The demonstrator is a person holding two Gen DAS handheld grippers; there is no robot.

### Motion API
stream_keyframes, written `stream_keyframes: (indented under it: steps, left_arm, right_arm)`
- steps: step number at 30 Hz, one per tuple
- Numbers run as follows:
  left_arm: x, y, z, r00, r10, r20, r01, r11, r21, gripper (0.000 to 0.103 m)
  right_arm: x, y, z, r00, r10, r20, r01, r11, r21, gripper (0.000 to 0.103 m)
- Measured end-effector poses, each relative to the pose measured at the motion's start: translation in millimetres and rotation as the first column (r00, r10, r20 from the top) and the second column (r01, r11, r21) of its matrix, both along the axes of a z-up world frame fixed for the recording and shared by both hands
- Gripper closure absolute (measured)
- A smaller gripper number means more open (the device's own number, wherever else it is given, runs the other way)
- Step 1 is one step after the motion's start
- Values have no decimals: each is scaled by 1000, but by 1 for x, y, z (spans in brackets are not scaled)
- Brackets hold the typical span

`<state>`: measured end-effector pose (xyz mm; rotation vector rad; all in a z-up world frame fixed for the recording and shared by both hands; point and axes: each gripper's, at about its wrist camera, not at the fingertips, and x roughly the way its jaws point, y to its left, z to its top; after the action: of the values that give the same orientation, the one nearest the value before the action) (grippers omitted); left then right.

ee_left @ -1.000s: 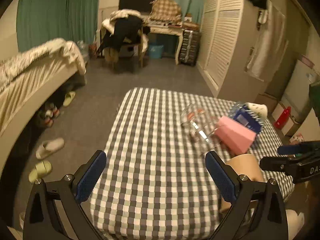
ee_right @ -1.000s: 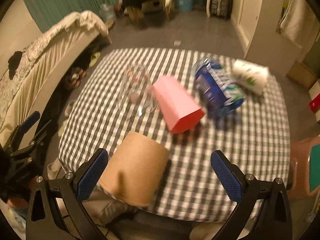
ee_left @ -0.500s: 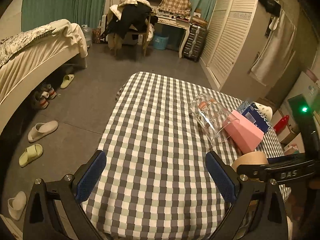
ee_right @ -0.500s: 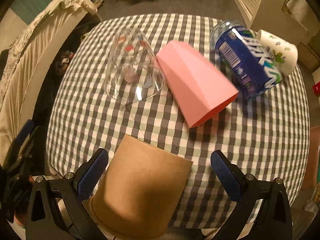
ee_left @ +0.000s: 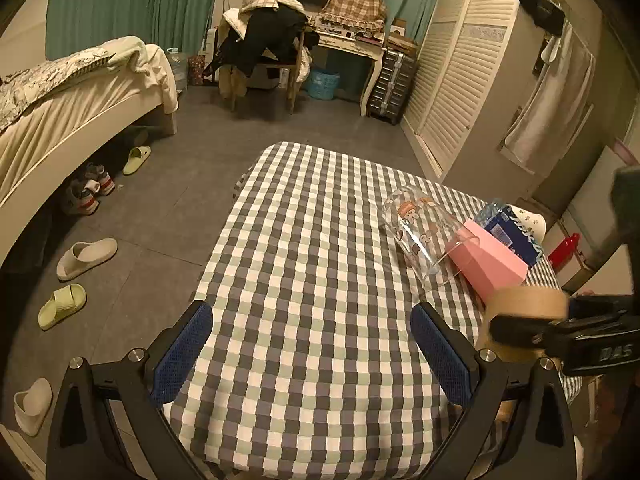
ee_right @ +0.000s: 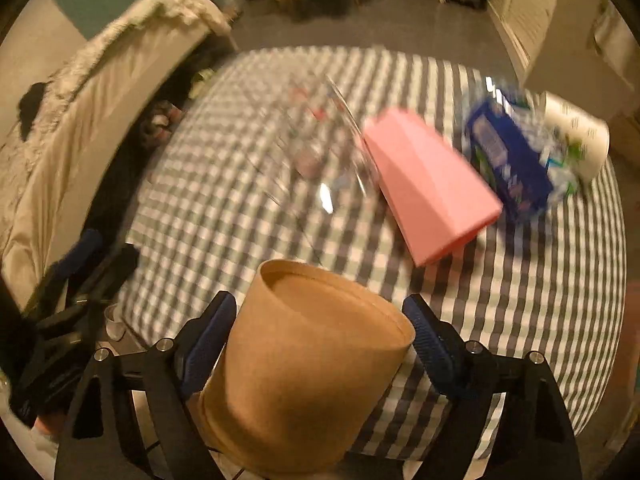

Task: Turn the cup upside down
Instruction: 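Grasp the tan cup with the right gripper while the left gripper releases it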

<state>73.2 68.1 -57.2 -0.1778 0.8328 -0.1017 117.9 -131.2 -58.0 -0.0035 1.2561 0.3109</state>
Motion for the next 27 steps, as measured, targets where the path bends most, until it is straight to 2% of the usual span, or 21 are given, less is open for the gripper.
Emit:
stream_keyframes:
  steps: [3, 5, 8, 10, 13, 16, 23, 27]
  left_arm:
    - [0, 1, 0, 1000, 4, -1, -4, 1000, -6, 1]
    - [1, 1, 0, 1000, 6, -2, -6, 1000, -4, 1]
    - [0, 0, 1, 1000, 12, 2, -12, 1000, 4, 1]
    - [0, 1, 1, 1000, 18, 7, -18, 1000, 6, 1]
    - [0, 1, 1, 1000, 23, 12, -23, 1000, 12, 1]
    - [1, -1, 1, 1000, 26, 11, -26, 1000, 16, 1]
    - [2, -1, -1, 1000, 28, 4, -28, 999, 24, 1]
    - [3, -5, -2, 1000, 20, 0, -20, 999, 36, 1]
  right_arm:
    - [-7, 1, 16, 993, 9, 116, -5, 999, -33, 18]
    - [-15, 1, 25, 977, 7, 215, 7, 998, -67, 18]
    - [-30, 2, 35, 923, 24, 383, 42, 986, -162, 19]
    - [-40, 8, 35, 876, 50, 480, 66, 973, -222, 19]
    - [-57, 11, 31, 812, 86, 578, 92, 958, -272, 19]
    - [-64, 9, 21, 784, 110, 611, 94, 952, -292, 19]
    - [-69, 5, -5, 816, 78, 573, 98, 958, -269, 18]
    - [-81, 6, -9, 810, 103, 577, 85, 954, -289, 18]
